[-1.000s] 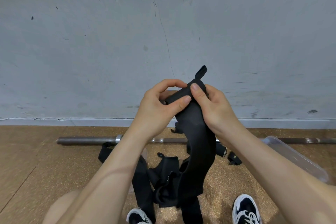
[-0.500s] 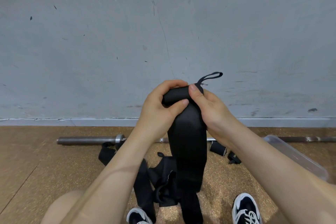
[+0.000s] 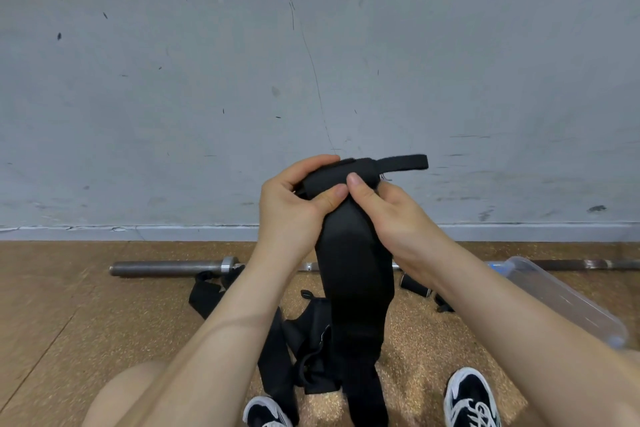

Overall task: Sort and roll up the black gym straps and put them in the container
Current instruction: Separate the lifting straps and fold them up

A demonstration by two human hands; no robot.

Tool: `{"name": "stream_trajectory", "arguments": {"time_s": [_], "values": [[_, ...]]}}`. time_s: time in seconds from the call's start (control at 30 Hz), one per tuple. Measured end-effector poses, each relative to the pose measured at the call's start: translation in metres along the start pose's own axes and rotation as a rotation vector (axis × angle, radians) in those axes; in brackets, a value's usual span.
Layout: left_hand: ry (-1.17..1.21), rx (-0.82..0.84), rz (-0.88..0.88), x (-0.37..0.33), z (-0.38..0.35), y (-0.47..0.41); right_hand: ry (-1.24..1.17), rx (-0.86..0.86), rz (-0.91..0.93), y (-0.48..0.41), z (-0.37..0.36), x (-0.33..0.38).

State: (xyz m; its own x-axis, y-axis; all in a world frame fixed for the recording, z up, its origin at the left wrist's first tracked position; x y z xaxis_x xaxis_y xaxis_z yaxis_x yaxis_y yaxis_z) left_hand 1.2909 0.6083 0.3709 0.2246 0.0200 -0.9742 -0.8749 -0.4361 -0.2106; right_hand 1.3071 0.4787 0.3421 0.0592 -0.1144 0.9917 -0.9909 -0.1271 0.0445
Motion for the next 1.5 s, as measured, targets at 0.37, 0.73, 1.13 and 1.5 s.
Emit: {"name": "stream_trajectory", "arguments": {"time_s": [0.37, 0.73, 1.13, 1.5], "values": [[-0.084, 0.044, -0.248, -0.009, -0.009, 0.007, -0.035, -0.115, -0.013, 0.002, 0.008, 0.007], [0.041, 0.146, 0.124, -0.01, -0.001, -0.002, -0.06, 0.025, 0.078, -0.002, 0.011, 0.018], [-0.132, 0.205, -0.011, -0.013, 0.001, -0.003, -0.149, 0.071, 0.033, -0.006, 0.021, 0.02], [0.075, 0.089, 0.167, -0.015, 0.008, -0.006, -0.177, -0.007, -0.07, -0.011, 0.024, 0.017]]}}
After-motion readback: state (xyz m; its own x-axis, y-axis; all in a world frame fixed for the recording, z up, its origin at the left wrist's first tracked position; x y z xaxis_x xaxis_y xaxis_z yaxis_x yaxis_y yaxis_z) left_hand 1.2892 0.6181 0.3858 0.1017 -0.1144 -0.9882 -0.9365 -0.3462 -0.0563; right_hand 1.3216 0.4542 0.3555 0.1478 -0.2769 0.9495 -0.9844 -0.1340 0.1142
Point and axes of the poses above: each hand's wrist, its own y-axis away from the middle knuckle, its own z-axis out of the back of the hand, x = y × z, the point moved 5 cm from there along -y, towards the middle knuckle, and after that the axes turned 13 degrees about -x, right-handed, at the moved point
